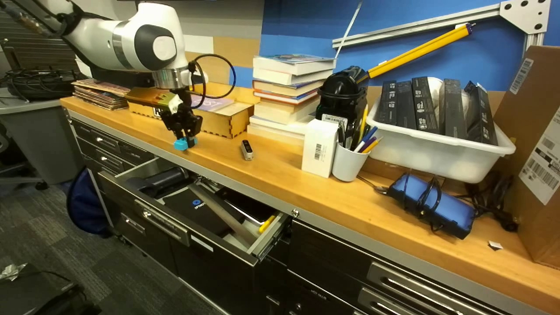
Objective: Place the blue block inside the open drawer then close the drawer
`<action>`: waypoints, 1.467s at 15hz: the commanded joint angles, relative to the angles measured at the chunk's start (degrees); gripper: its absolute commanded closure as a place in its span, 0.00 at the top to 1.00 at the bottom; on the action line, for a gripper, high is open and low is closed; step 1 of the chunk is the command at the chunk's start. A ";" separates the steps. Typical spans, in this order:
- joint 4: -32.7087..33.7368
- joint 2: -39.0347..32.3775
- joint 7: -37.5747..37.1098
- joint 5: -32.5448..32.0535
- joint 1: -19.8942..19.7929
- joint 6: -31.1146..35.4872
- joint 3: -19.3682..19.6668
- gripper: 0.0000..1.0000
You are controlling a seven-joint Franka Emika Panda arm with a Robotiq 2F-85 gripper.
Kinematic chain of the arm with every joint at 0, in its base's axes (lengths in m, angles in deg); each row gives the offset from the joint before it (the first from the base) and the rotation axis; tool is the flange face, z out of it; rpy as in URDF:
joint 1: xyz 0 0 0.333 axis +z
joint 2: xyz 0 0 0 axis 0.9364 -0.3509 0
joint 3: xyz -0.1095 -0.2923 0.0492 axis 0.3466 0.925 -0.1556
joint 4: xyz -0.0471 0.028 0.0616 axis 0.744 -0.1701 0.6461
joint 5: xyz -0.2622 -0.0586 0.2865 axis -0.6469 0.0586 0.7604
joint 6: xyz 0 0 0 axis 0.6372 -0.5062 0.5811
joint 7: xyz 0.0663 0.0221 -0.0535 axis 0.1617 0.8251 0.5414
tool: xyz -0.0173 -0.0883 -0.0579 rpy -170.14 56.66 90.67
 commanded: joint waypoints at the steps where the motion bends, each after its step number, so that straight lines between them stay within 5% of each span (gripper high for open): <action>1: -11.98 8.82 -2.01 2.44 1.43 1.57 0.25 0.11; 7: -25.87 15.22 -17.20 0.18 0.77 6.31 0.66 0.11; 12: -28.98 13.25 -21.41 0.88 -1.08 14.73 2.12 0.11; 13: -29.28 12.67 -20.93 1.98 -1.21 16.02 2.36 0.18; 14: -29.77 12.61 -20.63 2.94 -1.23 17.34 2.47 0.61; 16: -31.04 13.21 -20.82 3.37 -1.08 19.74 2.49 0.67; 20: -36.02 18.31 -25.94 2.49 -0.64 20.39 1.62 0.98; 22: -39.92 22.78 -28.91 2.53 -0.38 20.03 0.54 1.00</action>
